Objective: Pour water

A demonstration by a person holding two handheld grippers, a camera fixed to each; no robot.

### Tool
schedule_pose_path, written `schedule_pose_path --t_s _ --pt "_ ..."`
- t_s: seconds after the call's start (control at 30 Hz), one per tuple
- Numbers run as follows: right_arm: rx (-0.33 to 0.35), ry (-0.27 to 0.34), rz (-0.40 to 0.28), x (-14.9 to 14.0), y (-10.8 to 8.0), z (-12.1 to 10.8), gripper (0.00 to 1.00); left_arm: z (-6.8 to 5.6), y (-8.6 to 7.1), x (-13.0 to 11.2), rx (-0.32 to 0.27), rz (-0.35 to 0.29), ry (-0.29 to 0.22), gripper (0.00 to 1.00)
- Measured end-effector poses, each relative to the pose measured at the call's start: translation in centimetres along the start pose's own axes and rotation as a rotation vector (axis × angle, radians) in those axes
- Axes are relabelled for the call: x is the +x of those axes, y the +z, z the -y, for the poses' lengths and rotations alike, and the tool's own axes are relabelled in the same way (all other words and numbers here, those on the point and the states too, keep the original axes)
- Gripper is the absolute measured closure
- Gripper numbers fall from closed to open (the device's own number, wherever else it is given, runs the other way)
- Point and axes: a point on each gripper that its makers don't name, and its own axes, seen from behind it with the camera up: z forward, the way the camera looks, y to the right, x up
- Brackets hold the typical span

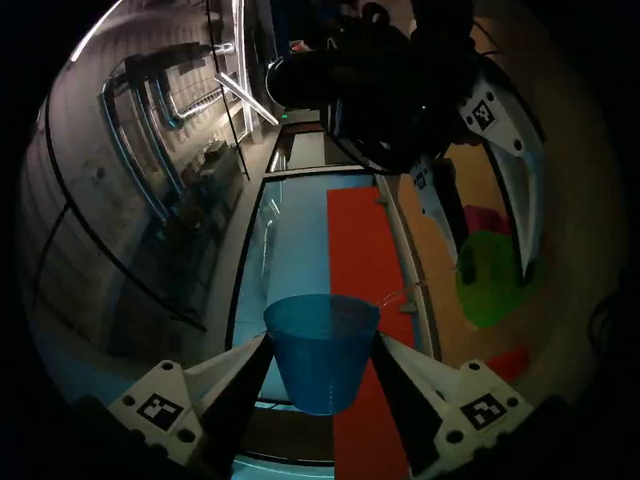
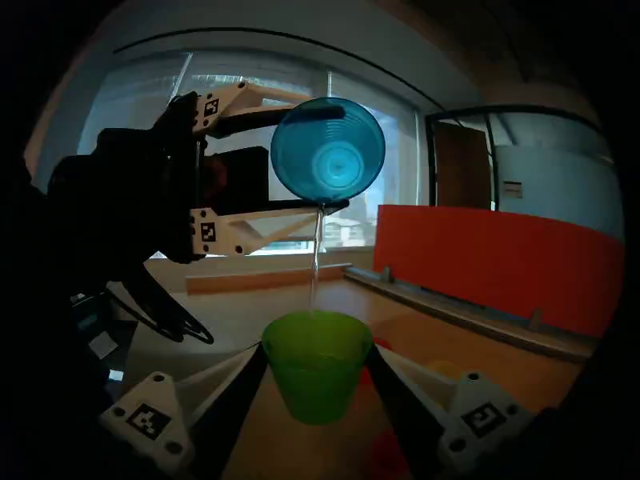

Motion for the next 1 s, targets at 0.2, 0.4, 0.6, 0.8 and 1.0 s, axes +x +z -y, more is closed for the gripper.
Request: schedule_pose_path --t_s 0.2,0.4,0.6,0.8,1.0 --pt "-0.001 0.0 0.001 0.0 0.0 -0.1 0.1 -0.1 0.0 0.2 0.003 -0.002 0.006 0.17" --pt "-0.001 -0.001 0.0 0.1 0.0 -0.1 0.1 0.1 0.1 0.0 0.006 0.0 0.002 0.17" --pt "-0.003 0.001 0.001 0.0 0.1 -0.2 0.1 0.1 0.3 -0.2 0.005 -0.002 -0.02 0.17" --pt "-0.004 0.0 0.002 0.1 0.1 -0.2 0.1 -0.2 0.5 -0.9 -0.001 0.008 -0.091 0.17" --pt "-0.009 0.002 0.004 -0.1 0.0 -0.3 0.1 -0.4 0.7 -2.1 0.001 0.04 -0.224 0.17"
